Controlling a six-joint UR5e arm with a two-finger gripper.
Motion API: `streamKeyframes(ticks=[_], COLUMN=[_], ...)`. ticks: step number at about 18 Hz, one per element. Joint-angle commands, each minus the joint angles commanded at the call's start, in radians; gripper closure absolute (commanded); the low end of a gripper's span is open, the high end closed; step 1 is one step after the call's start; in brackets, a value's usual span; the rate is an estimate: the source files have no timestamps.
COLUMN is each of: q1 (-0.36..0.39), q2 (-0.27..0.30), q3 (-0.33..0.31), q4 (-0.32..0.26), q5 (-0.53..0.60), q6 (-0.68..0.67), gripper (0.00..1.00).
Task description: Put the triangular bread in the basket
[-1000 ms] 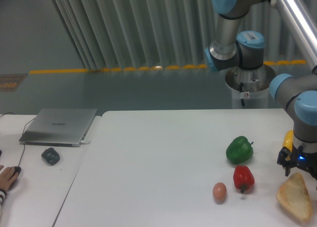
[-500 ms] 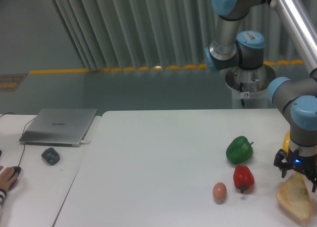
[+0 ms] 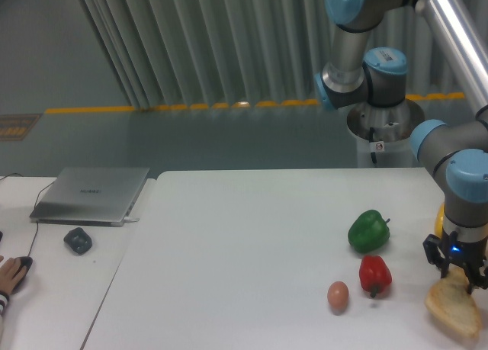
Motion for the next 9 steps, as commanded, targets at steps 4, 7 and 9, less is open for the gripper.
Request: streamKeyframes(ticks=[4, 7, 9], q1=[0.000, 0.000, 0.000], q2=[0.015, 0.031, 0.044], q3=[0.031, 0.081, 0.101], q4=[-0.055, -0.116, -0.129], q5=[-0.002, -0.006, -0.011], q6=[0.003, 0.009, 0.063], gripper=[1.00, 1.00, 1.00])
